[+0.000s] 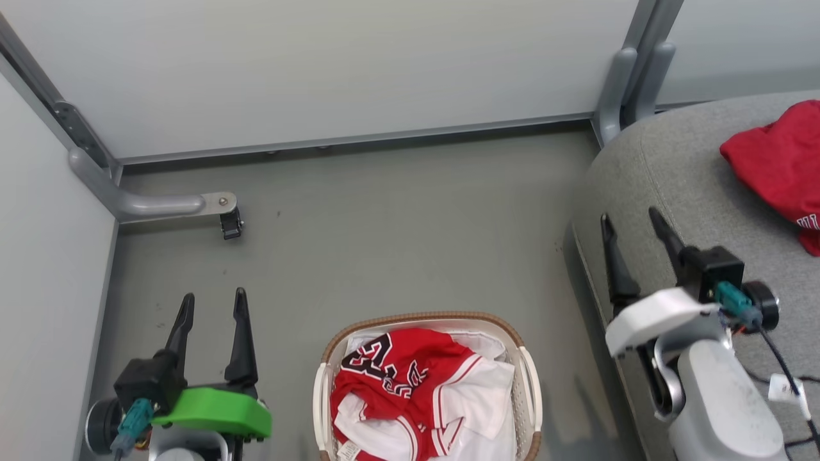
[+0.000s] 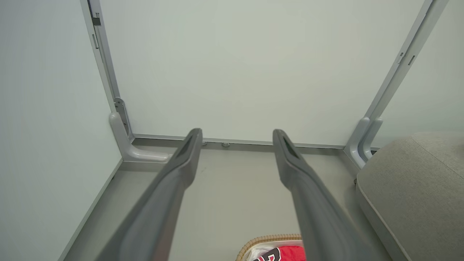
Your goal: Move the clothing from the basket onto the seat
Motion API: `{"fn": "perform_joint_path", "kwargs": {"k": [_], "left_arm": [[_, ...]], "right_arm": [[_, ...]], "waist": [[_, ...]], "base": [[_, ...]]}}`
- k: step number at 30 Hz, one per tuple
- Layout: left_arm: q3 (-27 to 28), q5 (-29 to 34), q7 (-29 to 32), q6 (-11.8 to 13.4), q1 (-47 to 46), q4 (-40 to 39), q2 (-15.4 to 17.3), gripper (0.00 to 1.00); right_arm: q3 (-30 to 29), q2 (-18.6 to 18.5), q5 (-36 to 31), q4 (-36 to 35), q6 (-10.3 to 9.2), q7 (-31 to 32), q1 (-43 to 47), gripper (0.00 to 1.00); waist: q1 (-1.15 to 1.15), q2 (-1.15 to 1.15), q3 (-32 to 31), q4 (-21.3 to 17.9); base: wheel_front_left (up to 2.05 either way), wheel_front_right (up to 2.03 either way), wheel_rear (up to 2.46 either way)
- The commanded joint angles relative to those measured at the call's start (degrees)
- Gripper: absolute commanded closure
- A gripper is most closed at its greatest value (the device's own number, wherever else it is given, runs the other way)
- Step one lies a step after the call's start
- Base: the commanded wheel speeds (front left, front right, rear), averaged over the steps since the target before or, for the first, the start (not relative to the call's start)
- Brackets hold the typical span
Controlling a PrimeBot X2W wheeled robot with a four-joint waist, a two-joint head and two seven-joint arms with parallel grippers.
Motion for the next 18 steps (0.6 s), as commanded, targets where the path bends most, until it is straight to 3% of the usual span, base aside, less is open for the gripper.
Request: {"fn": "perform_joint_path", "kwargs": {"k": [1,8,18], "left_arm": [[0.5,-0.1,-0.1,-0.3,1.4,-0.1,-0.1,0.0],[0.1,-1.0,-0.1,1.2,5.7,-0.8,-0.1,0.0],[-0.6,-1.4,-0.1,1.9,7.3,-1.1,0.0,0.0]], "right_arm": [[0.5,-0.2,1.5,-0.8,-0.08,-0.1,1.9,0.0],[3.2,-0.1,3.5,-3.7,-0.08,-0.1,9.4,0.0],[5.0,-0.1,3.7,-5.0,-0.08,-0.1,12.3,0.0]], "waist": [[0.0,0.0,-1.2,0.4],[0.0,0.0,-3.5,-0.9],[0.0,0.0,-5.2,-1.9]], "base": [[0.0,0.0,0.0],[0.0,0.0,0.0],[0.0,0.0,0.0]]}}
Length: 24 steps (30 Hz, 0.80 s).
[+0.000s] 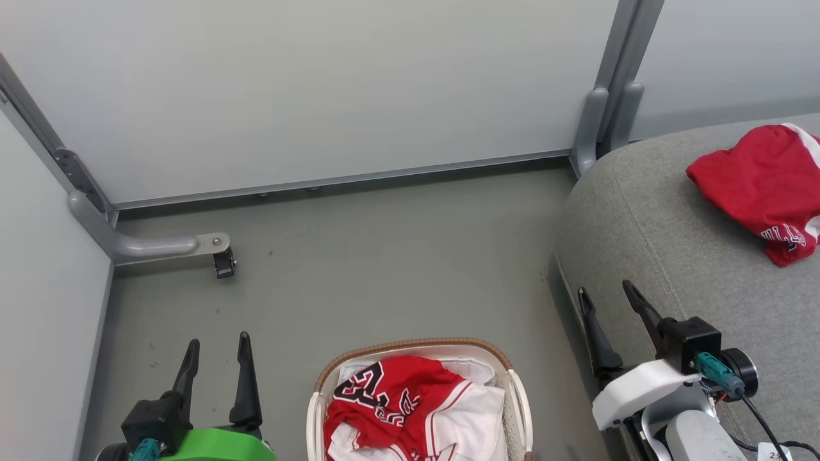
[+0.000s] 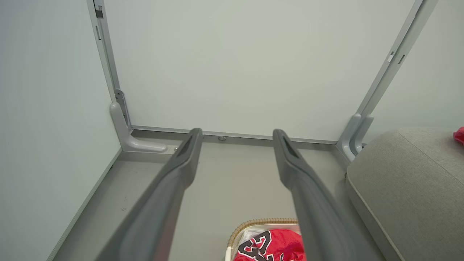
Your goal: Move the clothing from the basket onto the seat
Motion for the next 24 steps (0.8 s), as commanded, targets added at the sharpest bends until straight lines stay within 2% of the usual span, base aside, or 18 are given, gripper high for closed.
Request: {"fn": "perform_joint_path", "kwargs": {"k": [1,24], "left_arm": [[0.1,-0.1,-0.1,0.3,0.9,-0.1,0.1,0.0],[0.0,0.9,-0.1,-0.4,-0.3,-0.6,0.1,0.0]], "right_arm": [[0.1,-0.2,0.4,-0.3,-0.08,-0.1,0.8,0.0],[0.0,-0.2,0.0,-1.2,-0.08,-0.1,0.0,0.0]], "waist": [[0.01,0.0,-0.1,0.0],[0.01,0.0,1.4,0.3]], "base": [[0.0,0.0,0.0],[0.0,0.0,0.0]]}}
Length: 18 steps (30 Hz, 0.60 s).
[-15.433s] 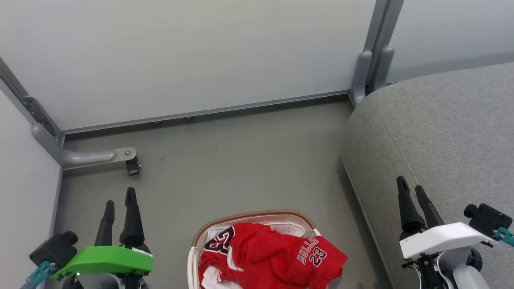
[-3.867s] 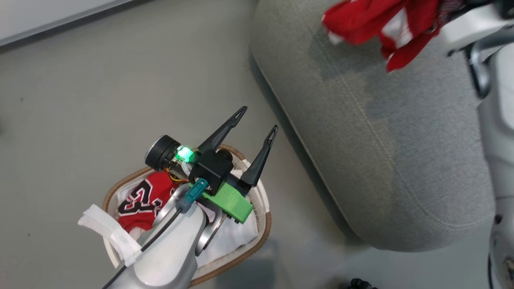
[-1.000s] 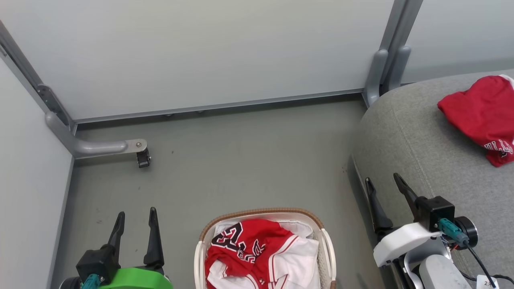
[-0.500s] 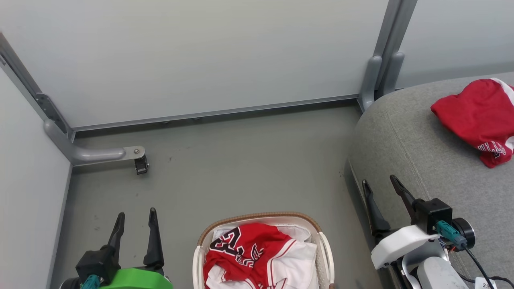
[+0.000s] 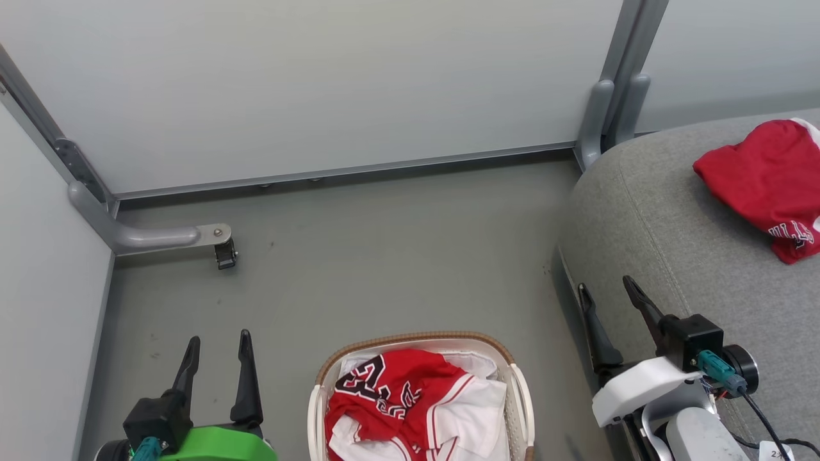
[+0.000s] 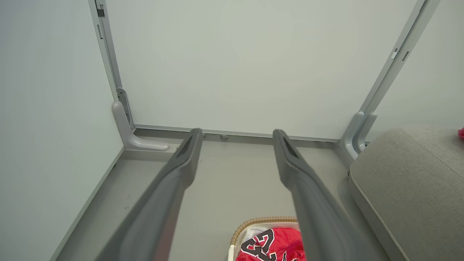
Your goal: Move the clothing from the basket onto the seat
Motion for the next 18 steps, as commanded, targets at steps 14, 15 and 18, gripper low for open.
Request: {"fn": "perform_joint_path", "kwargs": {"k": [14,15,18], "left_arm": [[-9.0,9.1,-0.1,-2.3,-12.6,8.0,0.6,0.0],[-10.1,10.0,-0.1,-2.4,-14.2,9.7,0.6,0.0],[-14.1,12.7,0.0,-3.0,-19.9,16.3,0.6,0.0]], "right_arm": [[-4.8,-0.2,-7.6,-6.3,-0.08,-0.1,-7.3,0.0],[-5.1,-0.2,-7.8,-6.8,-0.08,-0.1,-8.0,0.0],[-5.3,-0.2,-8.4,-8.1,-0.08,-0.1,-10.1,0.0]], "waist": [[0.0,0.0,13.0,-1.3],[0.0,0.0,14.1,-1.5],[0.0,0.0,18.4,-2.6]], "base": [[0.0,0.0,0.0],[0.0,0.0,0.0],[0.0,0.0,0.0]]}}
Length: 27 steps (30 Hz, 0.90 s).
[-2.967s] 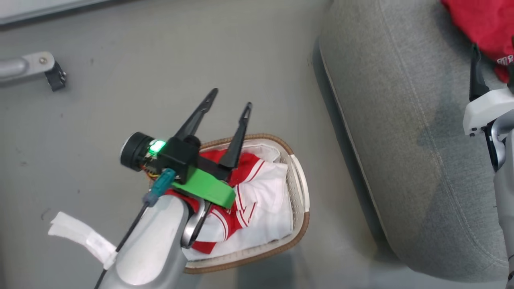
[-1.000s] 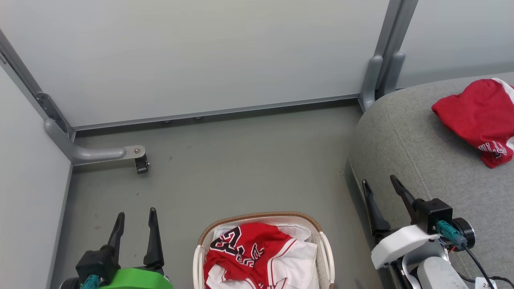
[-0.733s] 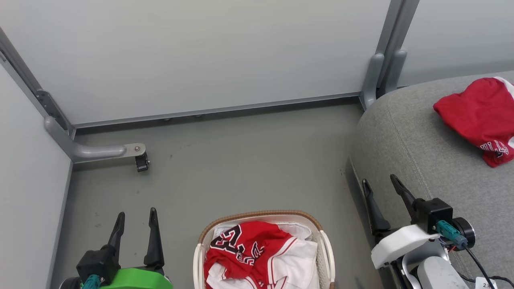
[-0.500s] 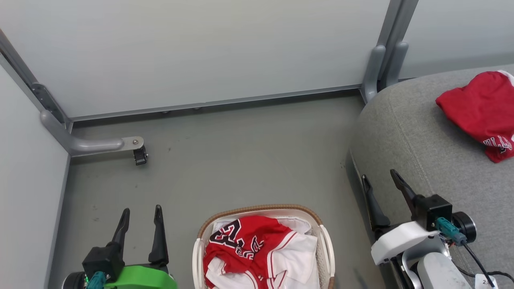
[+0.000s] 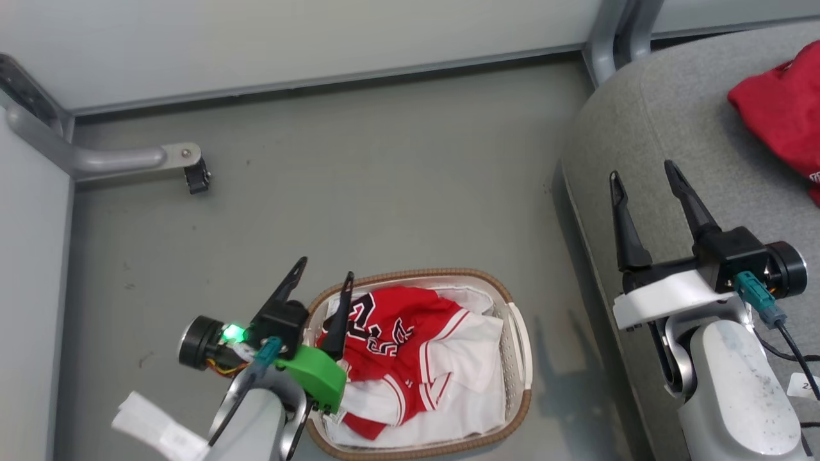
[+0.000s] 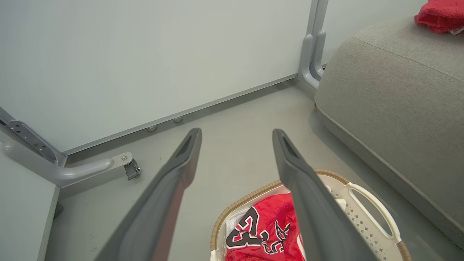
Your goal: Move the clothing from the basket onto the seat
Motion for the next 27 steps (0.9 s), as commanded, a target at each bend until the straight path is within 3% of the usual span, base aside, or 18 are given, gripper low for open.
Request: {"fn": "perform_joint_path", "kwargs": {"k": [1,4,12,20,27], "left_arm": [[-1.6,1.7,0.1,-0.2,-2.9,2.5,0.4,0.0],[-7.3,6.0,0.6,-0.6,-9.9,12.3,0.6,0.0],[-14.5,11.1,2.4,-0.9,-19.8,27.6,1.2,0.0],[-19.8,14.3,6.0,-1.0,-25.6,38.2,2.5,0.0],[-21.7,15.4,7.4,-0.2,-27.9,42.0,3.9,0.0]], "right_arm": [[-0.1,-0.2,-0.4,-0.5,-0.08,-0.1,-1.3,0.0],[1.0,-0.2,0.3,-1.5,-0.08,-0.1,-4.1,0.0],[2.3,-0.2,2.8,-3.7,-0.08,-0.1,-8.1,0.0],[4.1,-0.1,6.2,-4.8,-0.08,-0.1,-9.7,0.0],[5.5,-0.2,8.0,-5.2,-0.08,-0.1,-10.7,0.0]], "waist": [[0.0,0.0,7.3,-2.0],[0.0,0.0,12.7,-4.5],[0.0,0.0,21.9,-9.4],[0.0,0.0,28.7,-12.5],[0.0,0.0,31.8,-13.6]], "base": [[0.0,0.0,0.0],[0.0,0.0,0.0],[0.0,0.0,0.0],[0.0,0.0,0.0],[0.0,0.0,0.0]]}}
